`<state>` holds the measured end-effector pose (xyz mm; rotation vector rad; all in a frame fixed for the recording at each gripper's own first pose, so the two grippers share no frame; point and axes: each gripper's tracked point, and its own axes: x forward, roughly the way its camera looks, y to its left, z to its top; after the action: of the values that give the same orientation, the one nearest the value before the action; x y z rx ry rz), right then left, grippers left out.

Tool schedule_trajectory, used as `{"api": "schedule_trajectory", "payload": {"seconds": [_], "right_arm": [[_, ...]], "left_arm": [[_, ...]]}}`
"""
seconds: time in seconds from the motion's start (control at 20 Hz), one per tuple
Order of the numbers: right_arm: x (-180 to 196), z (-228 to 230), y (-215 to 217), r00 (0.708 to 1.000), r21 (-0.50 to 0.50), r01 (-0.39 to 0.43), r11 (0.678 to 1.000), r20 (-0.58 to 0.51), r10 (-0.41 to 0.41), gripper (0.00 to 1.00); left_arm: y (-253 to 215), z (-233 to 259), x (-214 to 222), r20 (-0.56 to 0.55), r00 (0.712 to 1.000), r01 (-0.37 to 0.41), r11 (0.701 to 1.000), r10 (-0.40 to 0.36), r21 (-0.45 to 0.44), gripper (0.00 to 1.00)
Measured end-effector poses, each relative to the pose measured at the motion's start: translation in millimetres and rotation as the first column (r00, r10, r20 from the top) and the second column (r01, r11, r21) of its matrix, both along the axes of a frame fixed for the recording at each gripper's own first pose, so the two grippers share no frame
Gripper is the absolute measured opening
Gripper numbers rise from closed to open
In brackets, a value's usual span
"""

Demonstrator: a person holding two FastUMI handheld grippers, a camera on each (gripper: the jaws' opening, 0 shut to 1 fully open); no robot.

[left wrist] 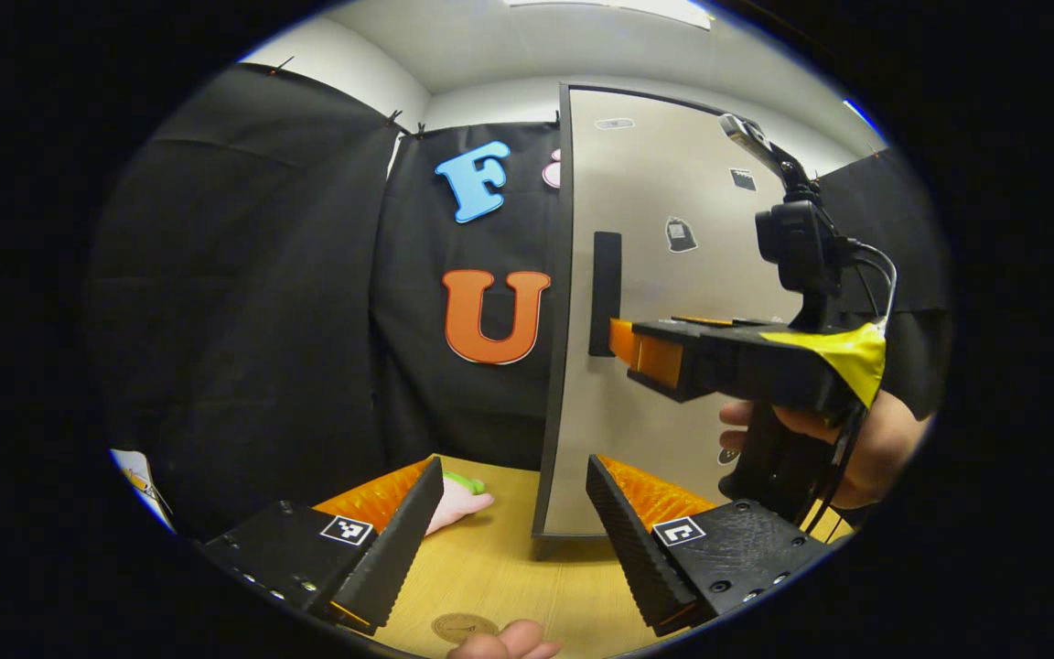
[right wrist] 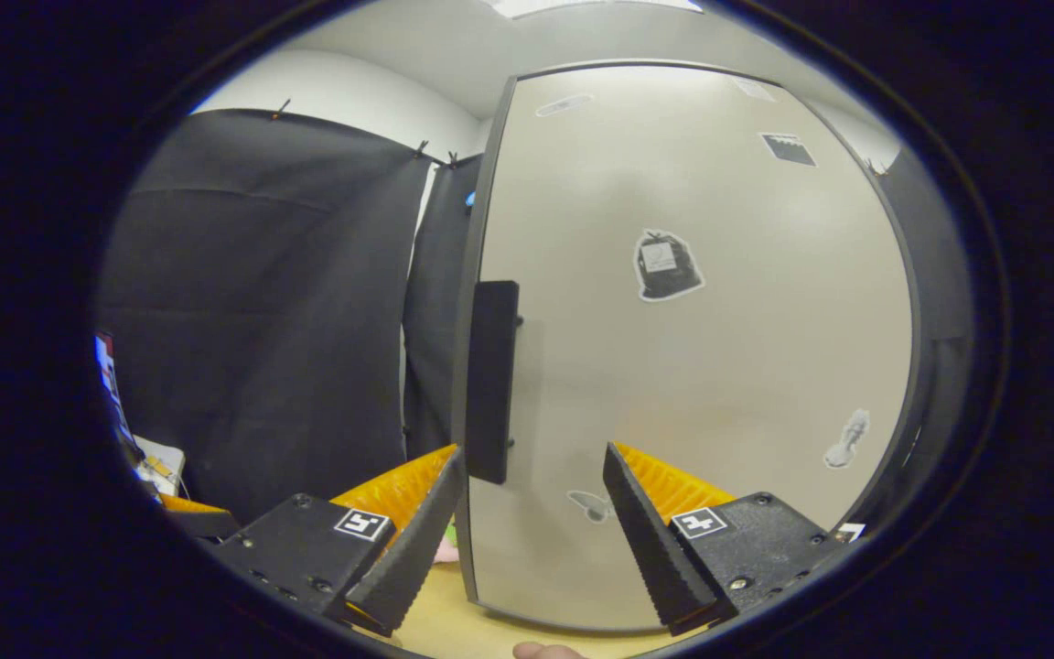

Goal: Open the cabinet door with the right hand, grasp the bottle in the cabinet with the left hand and place it on the coaster, then close the cabinet door with the right hand.

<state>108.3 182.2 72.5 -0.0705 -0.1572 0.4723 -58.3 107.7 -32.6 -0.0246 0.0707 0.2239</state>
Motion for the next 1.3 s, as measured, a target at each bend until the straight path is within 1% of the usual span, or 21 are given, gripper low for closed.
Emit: {"api": "schedule_trajectory", "payload": {"seconds": [0.1, 0.2, 0.25, 0.3, 0.35, 0.4, 0.45, 0.5, 0.65, 0.7, 0.8, 0.85, 0.9, 1.0, 1.15, 1.3], "right_arm": [[7, 11, 9, 0.999, -0.015, 0.013, 1.000, 0.045, -0.012, 0.97], [16, 13, 22, 0.999, -0.041, 0.009, 0.999, 0.042, -0.008, 0.99], [20, 13, 24, 0.999, -0.050, 0.026, 0.998, 0.033, -0.025, 0.99], [16, 17, 27, 0.999, -0.040, 0.018, 0.999, 0.046, -0.016, 0.99], [20, 20, 33, 0.998, -0.040, 0.019, 0.999, 0.054, -0.017, 0.94], [21, 20, 33, 0.998, -0.056, 0.038, 0.998, 0.058, -0.035, 0.91], [24, 19, 32, 0.997, -0.063, 0.059, 0.996, 0.059, -0.055, 0.84], [26, 17, 31, 0.996, -0.062, 0.071, 0.996, 0.050, -0.068, 0.78], [30, 11, 33, 0.999, -0.032, 0.042, 0.999, -0.026, -0.042, 0.37], [29, 10, 34, 0.999, -0.029, 0.014, 0.999, -0.045, -0.015, 0.39], [30, 8, 34, 0.996, -0.039, -0.034, 0.999, -0.079, 0.031, 0.34], [29, 8, 34, 0.995, -0.045, -0.057, 0.997, -0.088, 0.053, 0.35], [29, 7, 33, 0.993, -0.052, -0.069, 0.996, -0.102, 0.064, 0.32], [28, 6, 33, 0.990, -0.058, -0.076, 0.995, -0.124, 0.068, 0.27], [26, 5, 32, 0.988, -0.062, -0.089, 0.994, -0.135, 0.080, 0.24], [22, 3, 29, 0.986, -0.064, -0.099, 0.993, -0.141, 0.090, 0.24]], "left_arm": [[7, 2, -5, 0.005, 1.000, -0.013, 1.000, 0.013, -0.018, 0.95], [12, 2, -11, 0.013, 1.000, -0.024, 1.000, 0.024, -0.019, 0.95], [13, 1, -14, 0.015, 1.000, -0.027, 0.999, 0.028, -0.016, 0.95], [15, 0, -17, 0.015, 0.999, -0.034, 0.999, 0.034, -0.017, 0.95], [17, -1, -21, 0.014, 0.999, -0.037, 0.999, 0.038, -0.019, 0.95], [19, -2, -23, 0.015, 0.999, -0.040, 0.999, 0.040, -0.021, 0.95], [21, -3, -26, 0.014, 0.999, -0.044, 0.999, 0.045, -0.022, 0.95], [23, -3, -28, 0.013, 0.999, -0.049, 0.999, 0.050, -0.023, 0.95], [27, -5, -31, 0.013, 0.998, -0.058, 0.998, 0.058, -0.035, 0.95], [28, -5, -31, 0.013, 0.998, -0.057, 0.997, 0.058, -0.044, 0.95], [24, -6, -31, 0.012, 0.999, -0.048, 0.997, 0.048, -0.060, 0.95], [23, -6, -30, 0.015, 0.999, -0.043, 0.997, 0.044, -0.062, 0.95], [22, -6, -30, 0.016, 0.999, -0.037, 0.997, 0.038, -0.063, 0.95], [20, -7, -30, 0.017, 0.999, -0.026, 0.997, 0.028, -0.066, 0.95], [21, -3, -31, 0.032, 0.999, -0.020, 0.997, 0.022, -0.070, 0.95], [27, 3, -29, 0.056, 0.998, -0.018, 0.997, 0.022, -0.073, 0.95]]}}
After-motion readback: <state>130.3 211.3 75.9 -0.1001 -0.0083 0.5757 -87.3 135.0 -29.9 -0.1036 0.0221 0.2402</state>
